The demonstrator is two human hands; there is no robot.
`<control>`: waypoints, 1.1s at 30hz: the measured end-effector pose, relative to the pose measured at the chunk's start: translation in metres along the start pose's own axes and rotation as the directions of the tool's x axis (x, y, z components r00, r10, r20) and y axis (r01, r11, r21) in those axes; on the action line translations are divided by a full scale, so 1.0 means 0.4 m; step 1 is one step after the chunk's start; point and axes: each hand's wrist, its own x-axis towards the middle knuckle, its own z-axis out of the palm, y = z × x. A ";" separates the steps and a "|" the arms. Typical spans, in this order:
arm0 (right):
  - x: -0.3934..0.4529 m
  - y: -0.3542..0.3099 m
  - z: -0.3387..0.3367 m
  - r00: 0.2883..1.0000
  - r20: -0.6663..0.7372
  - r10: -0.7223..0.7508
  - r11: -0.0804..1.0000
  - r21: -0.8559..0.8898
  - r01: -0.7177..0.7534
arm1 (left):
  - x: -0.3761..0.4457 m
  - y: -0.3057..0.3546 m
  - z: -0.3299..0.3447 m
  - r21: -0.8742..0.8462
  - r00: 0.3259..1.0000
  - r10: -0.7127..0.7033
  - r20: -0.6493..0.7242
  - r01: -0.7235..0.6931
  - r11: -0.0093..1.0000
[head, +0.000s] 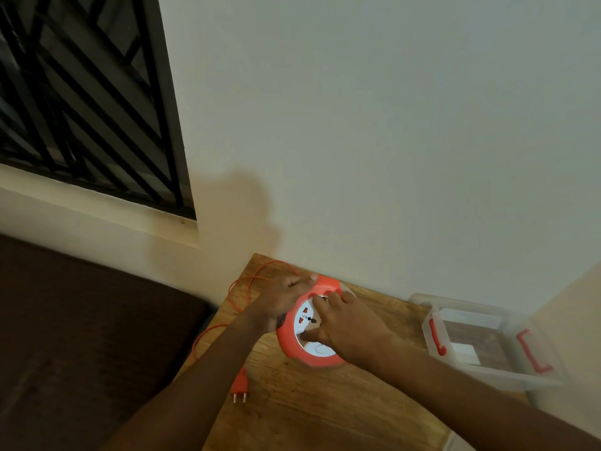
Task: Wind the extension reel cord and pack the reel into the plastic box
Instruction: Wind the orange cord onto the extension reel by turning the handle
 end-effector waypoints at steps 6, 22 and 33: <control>0.025 0.004 -0.004 0.867 -0.045 0.497 0.780 0.461 -0.423 | 0.003 0.012 -0.003 -0.134 0.986 0.046 -0.160 -0.068 0.989; 0.034 -0.033 -0.008 0.784 -0.136 0.606 0.688 0.583 -0.431 | -0.010 0.035 -0.001 -0.216 0.972 0.030 -0.234 -0.082 0.973; -0.028 0.001 -0.003 0.997 -0.068 0.038 0.975 0.220 -0.022 | -0.015 -0.005 -0.030 -0.036 0.990 -0.010 -0.138 0.005 0.999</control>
